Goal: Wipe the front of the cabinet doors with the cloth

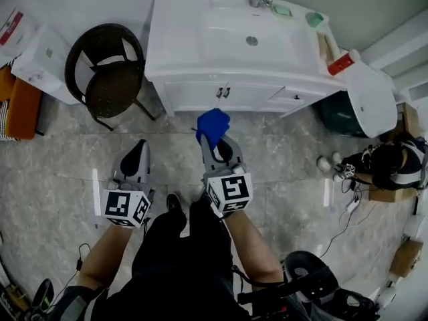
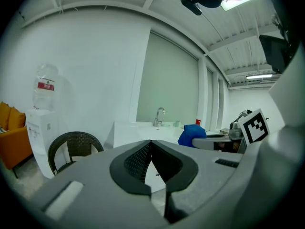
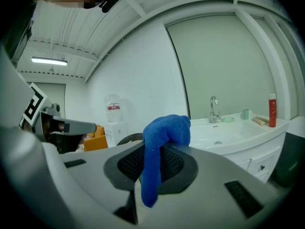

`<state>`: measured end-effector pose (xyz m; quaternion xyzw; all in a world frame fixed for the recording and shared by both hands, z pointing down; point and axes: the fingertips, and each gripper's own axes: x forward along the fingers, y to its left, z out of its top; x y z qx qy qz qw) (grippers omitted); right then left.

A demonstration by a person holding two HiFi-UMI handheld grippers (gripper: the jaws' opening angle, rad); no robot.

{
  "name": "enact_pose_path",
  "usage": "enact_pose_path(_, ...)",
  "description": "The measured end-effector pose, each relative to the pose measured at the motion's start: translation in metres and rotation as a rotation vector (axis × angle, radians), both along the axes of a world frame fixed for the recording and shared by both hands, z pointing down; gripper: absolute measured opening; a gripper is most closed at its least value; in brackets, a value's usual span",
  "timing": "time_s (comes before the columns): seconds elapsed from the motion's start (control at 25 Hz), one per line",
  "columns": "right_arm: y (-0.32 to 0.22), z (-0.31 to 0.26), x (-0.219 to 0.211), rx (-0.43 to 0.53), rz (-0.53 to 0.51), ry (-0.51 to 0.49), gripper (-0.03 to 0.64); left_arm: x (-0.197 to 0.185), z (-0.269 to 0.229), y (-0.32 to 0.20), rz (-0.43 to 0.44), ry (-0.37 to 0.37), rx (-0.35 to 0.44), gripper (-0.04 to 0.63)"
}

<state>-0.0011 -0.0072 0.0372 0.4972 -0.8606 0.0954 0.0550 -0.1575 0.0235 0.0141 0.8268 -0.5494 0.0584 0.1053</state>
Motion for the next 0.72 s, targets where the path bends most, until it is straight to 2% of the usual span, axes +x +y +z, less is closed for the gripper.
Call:
enact_pose_path(0.12, -0.026, 0.025, -0.005, 0.001, -0.050, -0.001, 0.049, 0.003, 0.015, -0.024, -0.036, -0.006, 0.001, 0.003)
enact_pose_path(0.36, -0.088, 0.085, -0.009, 0.026, -0.031, -0.005, 0.049, -0.005, 0.074, -0.066, -0.089, 0.006, 0.014, 0.003)
enact_pose_path(0.56, -0.118, 0.146, -0.037, 0.080, -0.069, -0.004, 0.049, -0.026, 0.156, -0.097, -0.123, 0.052, 0.007, 0.003)
enact_pose_path(0.72, -0.136, 0.195, -0.063, 0.132, -0.147, 0.010, 0.049, -0.029, 0.228, -0.125, -0.127, 0.074, -0.026, 0.003)
